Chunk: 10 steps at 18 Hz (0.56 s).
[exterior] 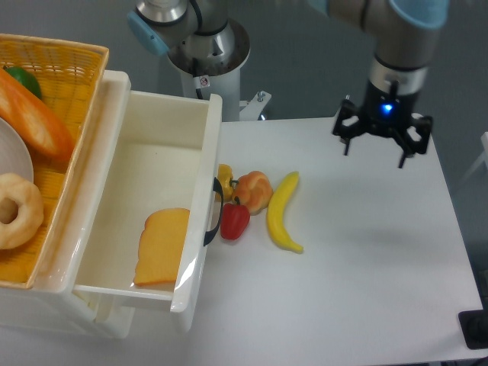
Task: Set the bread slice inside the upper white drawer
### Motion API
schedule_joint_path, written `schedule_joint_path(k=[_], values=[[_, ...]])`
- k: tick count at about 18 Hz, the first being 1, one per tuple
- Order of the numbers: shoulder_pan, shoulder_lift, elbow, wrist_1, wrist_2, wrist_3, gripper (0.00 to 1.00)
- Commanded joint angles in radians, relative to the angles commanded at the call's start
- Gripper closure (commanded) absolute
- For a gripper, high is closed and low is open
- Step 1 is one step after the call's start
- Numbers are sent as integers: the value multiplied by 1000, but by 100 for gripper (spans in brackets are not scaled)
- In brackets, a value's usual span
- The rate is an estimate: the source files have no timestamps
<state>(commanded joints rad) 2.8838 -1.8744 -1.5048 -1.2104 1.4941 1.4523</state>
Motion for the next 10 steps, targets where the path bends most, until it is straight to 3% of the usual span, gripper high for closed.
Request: schedule_joint_path(k=[2, 5, 7, 10], values=[[0, -40, 0, 12, 12, 51, 0], [-6, -121, 3, 100, 67, 95, 0], [-11, -161, 9, 129, 72, 128, 0], [-17, -175, 12, 134, 75, 137, 0]])
